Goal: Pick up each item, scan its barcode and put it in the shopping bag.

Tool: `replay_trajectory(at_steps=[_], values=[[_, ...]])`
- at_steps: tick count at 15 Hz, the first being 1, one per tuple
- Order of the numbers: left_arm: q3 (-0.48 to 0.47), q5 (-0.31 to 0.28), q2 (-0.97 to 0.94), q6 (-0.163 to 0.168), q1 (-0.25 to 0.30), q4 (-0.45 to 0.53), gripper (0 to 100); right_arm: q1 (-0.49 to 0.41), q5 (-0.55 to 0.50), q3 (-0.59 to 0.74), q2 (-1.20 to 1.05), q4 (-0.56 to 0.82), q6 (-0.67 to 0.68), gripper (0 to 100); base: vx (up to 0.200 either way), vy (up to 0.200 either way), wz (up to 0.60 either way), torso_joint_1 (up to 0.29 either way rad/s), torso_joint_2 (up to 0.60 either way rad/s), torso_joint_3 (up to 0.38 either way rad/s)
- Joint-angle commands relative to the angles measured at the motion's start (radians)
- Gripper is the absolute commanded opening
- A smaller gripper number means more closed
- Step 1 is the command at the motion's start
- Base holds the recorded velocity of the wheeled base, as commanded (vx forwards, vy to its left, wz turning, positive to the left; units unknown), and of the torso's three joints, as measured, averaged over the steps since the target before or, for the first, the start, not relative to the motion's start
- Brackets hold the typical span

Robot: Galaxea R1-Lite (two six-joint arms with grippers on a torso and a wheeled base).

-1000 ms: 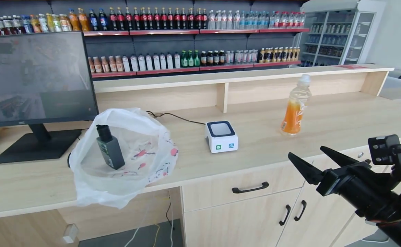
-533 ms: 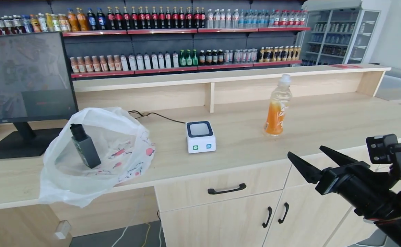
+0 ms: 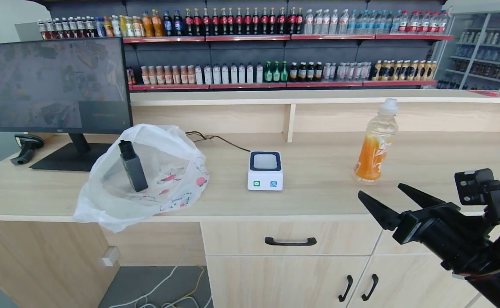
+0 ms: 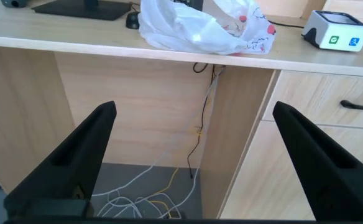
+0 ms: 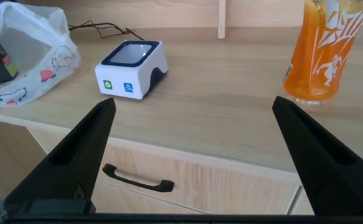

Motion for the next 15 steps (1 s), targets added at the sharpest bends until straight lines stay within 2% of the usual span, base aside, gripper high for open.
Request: replay_trajectory(at_steps=[1,7,10,15], values=[[0.0,-0.001,0.0,0.0,0.0,0.0,100,0.001,0.0,0.003,0.001,-0.001,0.0,100,0.0,-0.2,0.0,0.002,0.02,-0.002],[0.0,0.001,0.0,0.0,0.0,0.0,100,0.001,0.0,0.006,0.002,-0.001,0.0,100,0.0,-0.2,0.0,0.004,0.0,0.005],[0.0,0.001,0.0,0.001,0.0,0.0,100,0.001,0.0,0.009,0.005,-0.001,-0.001,100,0.2,-0.2,0.0,0.001,0.0,0.002],[0.0,0.001,0.0,0.001,0.0,0.0,100,0.001,0.0,0.014,0.014,-0.001,-0.001,100,0.2,0.0,0.0,0.001,0.0,0.003]])
